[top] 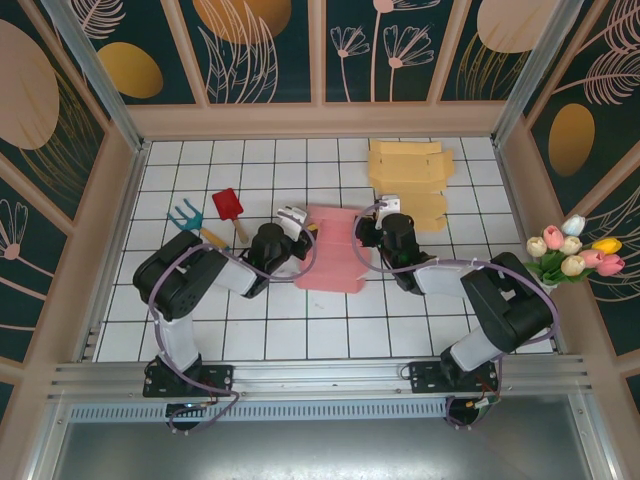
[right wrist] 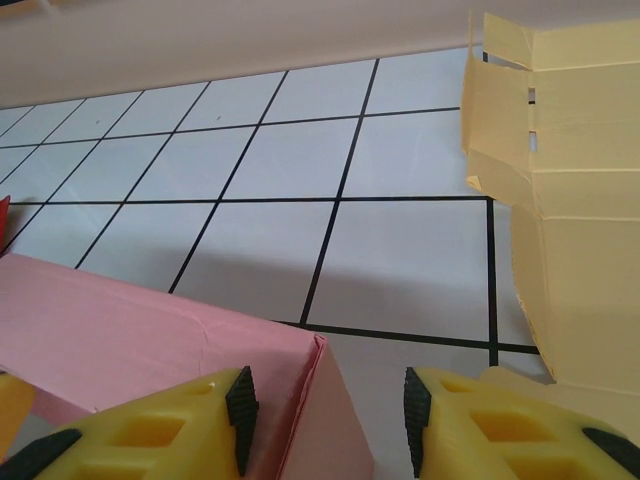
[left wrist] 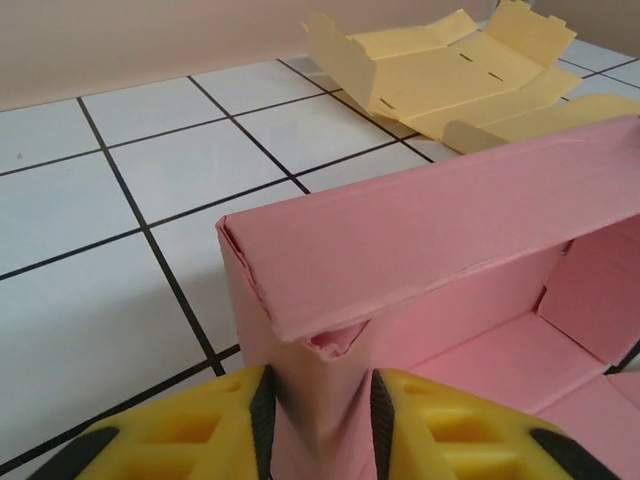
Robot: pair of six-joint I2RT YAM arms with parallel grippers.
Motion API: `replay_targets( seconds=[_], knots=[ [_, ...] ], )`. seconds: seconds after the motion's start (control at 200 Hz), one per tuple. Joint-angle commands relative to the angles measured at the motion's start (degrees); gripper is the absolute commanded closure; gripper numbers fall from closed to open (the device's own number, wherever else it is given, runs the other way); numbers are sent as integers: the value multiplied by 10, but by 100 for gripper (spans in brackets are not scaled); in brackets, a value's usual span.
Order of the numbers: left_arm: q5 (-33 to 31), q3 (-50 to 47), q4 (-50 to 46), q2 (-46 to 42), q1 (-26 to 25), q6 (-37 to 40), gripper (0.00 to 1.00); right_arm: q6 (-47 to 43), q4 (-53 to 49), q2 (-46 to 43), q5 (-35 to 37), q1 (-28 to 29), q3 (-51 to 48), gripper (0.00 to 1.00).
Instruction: Fold the paper box
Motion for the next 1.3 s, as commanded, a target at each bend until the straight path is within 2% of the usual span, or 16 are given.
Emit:
replay_targets(
  seconds=[0.0,0.08,0.17,0.355,0.55,0.671,0.736,0.811,0.991,1.056,1.126,1.206,1.296],
  knots=[
    [31,17,13,20,-10,-9,70,-9,-55,26,-25,0,-1,53],
    [4,29,2,29,-14,-10,69,-8,-51,28,-28,0,-2,53],
    [-42,48,-11,39,-24,-11,58,-5,-47,32,-31,0,-3,53],
    [-146,103,-43,76,-45,-8,59,-6,-41,40,-31,0,-3,53],
    [-210,127,-48,89,-51,-5,76,-11,-37,40,-29,0,-7,53],
    [-217,147,-67,99,-52,-1,94,-13,-32,41,-29,0,-7,53],
    [-225,146,-66,99,-55,-3,100,-12,-30,42,-27,0,-7,53],
    [-250,141,-64,95,-61,-12,100,-13,-29,43,-24,0,-6,53],
    [-394,160,-118,99,-80,-29,100,-3,-25,37,-13,0,-9,53],
    [-400,163,-129,102,-84,-28,100,-1,-25,33,-10,0,-11,53],
    [-356,144,-114,91,-83,-30,100,1,-26,30,-10,0,-13,53],
    [-296,127,-100,77,-84,-34,82,1,-27,29,-14,0,-13,53],
    [-267,126,-101,71,-84,-36,67,1,-26,33,-18,0,-12,53]
  ],
)
